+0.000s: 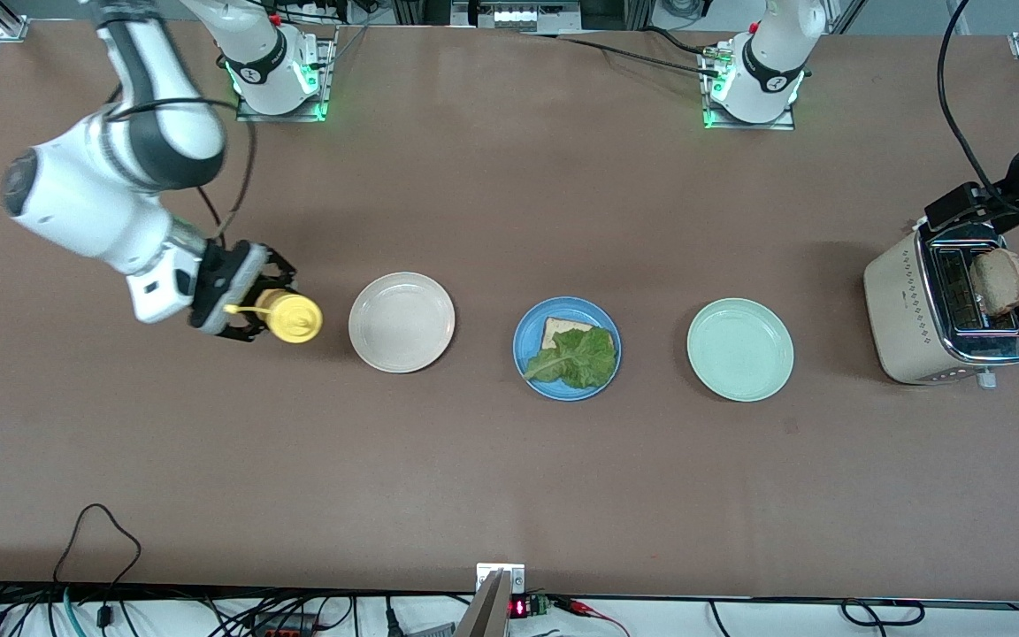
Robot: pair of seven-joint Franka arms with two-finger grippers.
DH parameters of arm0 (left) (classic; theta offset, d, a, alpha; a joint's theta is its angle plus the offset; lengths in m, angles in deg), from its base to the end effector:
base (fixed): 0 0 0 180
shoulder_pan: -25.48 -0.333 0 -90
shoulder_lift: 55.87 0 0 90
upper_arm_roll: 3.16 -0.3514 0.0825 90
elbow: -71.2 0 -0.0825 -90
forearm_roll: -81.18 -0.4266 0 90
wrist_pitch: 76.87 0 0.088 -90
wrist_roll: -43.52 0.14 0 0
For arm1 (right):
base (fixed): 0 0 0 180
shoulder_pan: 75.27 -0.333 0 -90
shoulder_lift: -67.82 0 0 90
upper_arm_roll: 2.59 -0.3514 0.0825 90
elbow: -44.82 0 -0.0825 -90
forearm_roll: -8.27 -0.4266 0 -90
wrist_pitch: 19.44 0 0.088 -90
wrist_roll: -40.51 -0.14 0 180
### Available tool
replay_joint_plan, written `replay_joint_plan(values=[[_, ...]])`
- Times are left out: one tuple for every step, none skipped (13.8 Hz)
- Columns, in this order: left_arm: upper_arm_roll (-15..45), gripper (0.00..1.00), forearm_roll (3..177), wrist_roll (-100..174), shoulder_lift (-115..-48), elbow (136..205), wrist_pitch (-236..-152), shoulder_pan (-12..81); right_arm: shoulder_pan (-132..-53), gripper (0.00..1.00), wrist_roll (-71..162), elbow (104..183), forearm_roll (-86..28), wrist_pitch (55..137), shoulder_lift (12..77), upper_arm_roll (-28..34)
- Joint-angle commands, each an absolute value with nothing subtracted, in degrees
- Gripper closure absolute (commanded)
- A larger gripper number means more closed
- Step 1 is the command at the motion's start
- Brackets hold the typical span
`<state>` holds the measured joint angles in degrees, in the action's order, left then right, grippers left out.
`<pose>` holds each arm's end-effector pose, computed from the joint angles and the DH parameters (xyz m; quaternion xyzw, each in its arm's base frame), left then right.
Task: Make sandwich in blue plate with both arms
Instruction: 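Lift the yellow bottle and move it over the blue plate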
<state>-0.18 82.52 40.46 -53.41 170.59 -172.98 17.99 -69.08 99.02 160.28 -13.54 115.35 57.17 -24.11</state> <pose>0.5852 0.0426 0.5768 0.9976 0.0674 -0.0070 0.0106 0.6235 0.1792 0.3645 -0.8542 -0.4825 -0.1368 0.1369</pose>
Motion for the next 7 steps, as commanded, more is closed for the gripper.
replay_joint_plan(values=[[-0.3,0.0,83.5,41.4,-54.3,169.1,-172.2,17.7,-74.9,1.0,85.4,158.8,-4.4,117.1,56.5,-24.0],[-0.3,0.0,83.5,41.5,-54.5,169.1,-172.1,17.7,-77.5,1.0,80.5,157.8,0.1,117.1,55.5,-24.0],[-0.3,0.0,83.5,41.4,-54.9,169.1,-172.1,17.7,-79.8,1.0,75.8,156.7,4.9,117.1,54.0,-24.0],[-0.3,0.0,83.5,41.4,-55.0,169.1,-172.1,17.7,-82.2,1.0,71.5,155.7,9.3,117.1,52.8,-24.0],[-0.3,0.0,83.6,41.4,-55.1,169.2,-172.1,17.7,-84.6,1.0,67.9,155.1,13.4,117.1,51.5,-24.0],[-0.3,0.0,83.6,41.3,-55.2,169.2,-172.1,17.7,-86.5,1.0,64.4,153.8,16.4,117.0,49.8,-24.0],[-0.3,0.0,83.6,41.1,-55.2,169.2,-172.0,17.7,-88.7,1.0,61.5,152.1,18.5,116.9,47.9,-24.0]])
